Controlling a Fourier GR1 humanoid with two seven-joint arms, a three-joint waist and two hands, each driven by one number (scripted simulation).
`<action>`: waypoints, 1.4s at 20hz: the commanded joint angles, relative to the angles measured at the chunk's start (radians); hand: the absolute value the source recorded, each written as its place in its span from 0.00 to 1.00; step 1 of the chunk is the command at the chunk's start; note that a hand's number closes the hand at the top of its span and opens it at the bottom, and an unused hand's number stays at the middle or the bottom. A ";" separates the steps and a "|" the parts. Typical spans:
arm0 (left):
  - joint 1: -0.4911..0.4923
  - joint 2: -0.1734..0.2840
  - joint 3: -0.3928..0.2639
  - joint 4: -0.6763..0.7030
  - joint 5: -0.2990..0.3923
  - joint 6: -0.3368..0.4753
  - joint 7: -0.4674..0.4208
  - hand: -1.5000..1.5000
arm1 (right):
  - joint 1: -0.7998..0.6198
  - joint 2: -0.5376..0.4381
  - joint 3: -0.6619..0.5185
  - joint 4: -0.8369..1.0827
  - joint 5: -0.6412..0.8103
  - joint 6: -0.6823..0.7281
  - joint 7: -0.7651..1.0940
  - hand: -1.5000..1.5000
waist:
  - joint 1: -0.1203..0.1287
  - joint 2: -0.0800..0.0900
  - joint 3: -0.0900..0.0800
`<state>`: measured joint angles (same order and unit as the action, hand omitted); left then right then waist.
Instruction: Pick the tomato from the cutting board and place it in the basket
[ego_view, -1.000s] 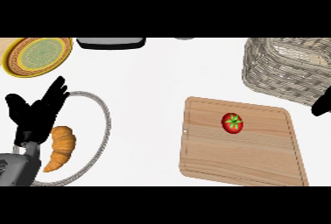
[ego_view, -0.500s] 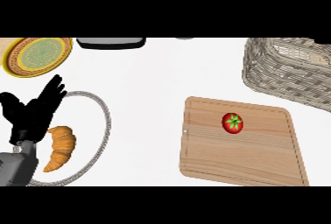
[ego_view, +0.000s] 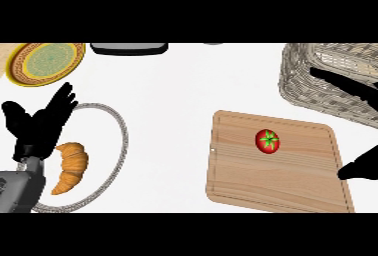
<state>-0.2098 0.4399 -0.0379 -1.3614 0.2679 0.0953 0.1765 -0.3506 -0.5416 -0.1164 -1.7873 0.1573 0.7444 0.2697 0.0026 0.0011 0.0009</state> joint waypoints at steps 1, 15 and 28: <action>-0.005 -0.002 0.023 -0.002 0.000 -0.018 0.007 0.50 | 0.035 0.092 0.067 0.079 0.187 -0.141 -0.167 0.00 | 0.007 0.002 0.000; -0.025 -0.049 0.067 0.021 -0.070 -0.051 0.007 0.50 | -0.070 0.207 0.177 0.435 0.391 -0.264 -0.279 0.00 | 0.004 0.001 -0.001; -0.044 -0.125 0.122 0.078 -0.144 -0.084 -0.019 0.50 | 0.058 0.198 0.142 0.357 0.438 -0.225 -0.384 0.00 | -0.007 -0.002 -0.001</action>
<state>-0.2290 0.3428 0.0686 -1.3444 0.1484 0.0149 0.1951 -0.3491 -0.3479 0.0347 -1.3384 0.6076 0.4827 -0.1282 0.0005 0.0003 0.0002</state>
